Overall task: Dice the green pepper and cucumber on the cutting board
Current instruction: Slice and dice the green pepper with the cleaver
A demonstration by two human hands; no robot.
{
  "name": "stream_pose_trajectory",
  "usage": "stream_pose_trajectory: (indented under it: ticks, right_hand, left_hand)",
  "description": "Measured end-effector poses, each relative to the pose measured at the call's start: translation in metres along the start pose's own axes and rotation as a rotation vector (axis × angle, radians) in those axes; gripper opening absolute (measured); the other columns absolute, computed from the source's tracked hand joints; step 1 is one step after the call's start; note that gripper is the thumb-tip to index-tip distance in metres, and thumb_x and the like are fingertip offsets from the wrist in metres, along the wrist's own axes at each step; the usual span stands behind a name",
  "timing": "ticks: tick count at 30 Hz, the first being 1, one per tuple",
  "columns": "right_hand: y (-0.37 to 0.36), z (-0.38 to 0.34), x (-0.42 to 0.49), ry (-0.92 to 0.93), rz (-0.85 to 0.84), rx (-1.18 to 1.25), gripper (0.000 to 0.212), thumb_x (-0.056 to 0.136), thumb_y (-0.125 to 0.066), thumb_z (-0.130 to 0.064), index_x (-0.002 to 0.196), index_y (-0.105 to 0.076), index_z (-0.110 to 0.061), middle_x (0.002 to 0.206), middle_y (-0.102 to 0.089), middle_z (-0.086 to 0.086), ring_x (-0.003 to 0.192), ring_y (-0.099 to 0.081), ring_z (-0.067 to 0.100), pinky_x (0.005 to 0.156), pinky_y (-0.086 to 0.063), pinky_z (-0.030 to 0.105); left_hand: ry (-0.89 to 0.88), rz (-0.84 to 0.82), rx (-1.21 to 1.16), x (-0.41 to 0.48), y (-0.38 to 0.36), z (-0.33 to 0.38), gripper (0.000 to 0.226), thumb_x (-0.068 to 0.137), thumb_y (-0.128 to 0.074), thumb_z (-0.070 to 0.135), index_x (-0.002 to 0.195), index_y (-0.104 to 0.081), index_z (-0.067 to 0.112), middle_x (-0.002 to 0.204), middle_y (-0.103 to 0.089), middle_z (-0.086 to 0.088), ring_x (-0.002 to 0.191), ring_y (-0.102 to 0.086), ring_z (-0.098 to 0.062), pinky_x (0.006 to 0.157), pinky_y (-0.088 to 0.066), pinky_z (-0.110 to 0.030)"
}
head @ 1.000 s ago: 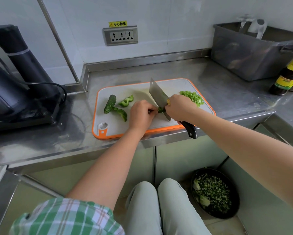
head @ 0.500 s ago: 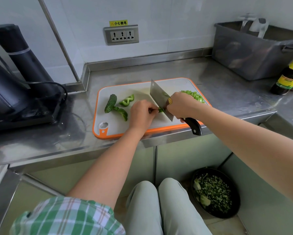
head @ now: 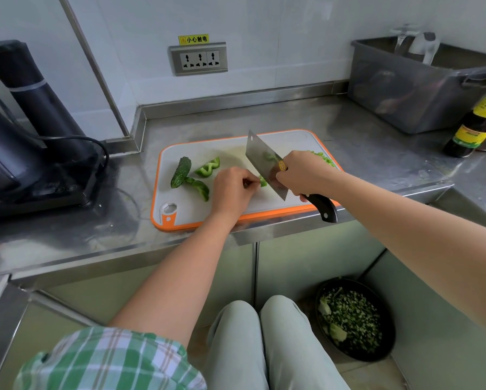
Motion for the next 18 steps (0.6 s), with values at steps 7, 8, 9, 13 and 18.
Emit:
stream_pose_trajectory:
  ticks: [7,8,9,13,18]
  right_hand:
    - [-0.016,0.001,0.005,0.019,0.057,-0.035,0.018,0.085,-0.044,-0.010,0.067,-0.041,-0.010,0.062,-0.053,0.010,0.053,-0.056,0.026,0.046,-0.040,0.024]
    - [-0.017,0.002,0.005,0.021,0.081,-0.022,0.021,0.087,-0.044,-0.012,0.067,-0.040,-0.011,0.064,-0.053,0.009,0.055,-0.057,0.027,0.047,-0.040,0.024]
    - [-0.017,0.004,0.005,0.023,0.098,0.002,0.023,0.089,-0.044,-0.014,0.067,-0.039,-0.011,0.064,-0.054,0.009,0.053,-0.057,0.027,0.047,-0.041,0.025]
    - [-0.009,0.006,0.002,0.013,0.103,0.074,0.022,0.092,-0.043,-0.015,0.071,-0.042,-0.009,0.059,-0.056,0.008,0.040,-0.056,0.023,0.043,-0.039,0.022]
    - [0.000,-0.002,-0.002,0.013,0.026,0.020,0.014,0.085,-0.043,-0.007,0.072,-0.046,-0.004,0.058,-0.055,0.013,0.039,-0.055,0.025,0.040,-0.039,0.021]
  left_hand:
    - [-0.005,-0.009,0.003,0.000,0.001,0.002,0.007,0.077,-0.075,0.008,0.083,-0.079,0.010,0.081,-0.074,-0.006,0.072,-0.064,-0.021,0.068,-0.047,-0.027]
    - [-0.001,-0.005,0.000,0.000,0.002,0.002,0.007,0.076,-0.075,0.009,0.083,-0.078,0.010,0.081,-0.074,-0.007,0.072,-0.063,-0.020,0.067,-0.046,-0.027]
    - [0.002,-0.003,-0.002,0.000,0.001,0.002,0.007,0.076,-0.075,0.009,0.083,-0.078,0.010,0.082,-0.074,-0.007,0.071,-0.062,-0.018,0.067,-0.045,-0.026]
    - [0.022,0.005,-0.022,0.000,0.000,-0.001,0.007,0.076,-0.075,0.009,0.081,-0.078,0.011,0.081,-0.074,-0.004,0.072,-0.065,-0.018,0.069,-0.049,-0.027]
    - [0.030,0.006,-0.043,0.001,-0.003,-0.005,0.007,0.074,-0.074,0.006,0.078,-0.077,0.011,0.076,-0.074,-0.002,0.069,-0.065,-0.019,0.067,-0.053,-0.032]
Point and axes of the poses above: each hand's wrist, its own x-axis towards the middle knuckle, its own y-axis out of the back of the hand, z = x × y, the point moved 5 cm from there along x, towards the middle knuckle
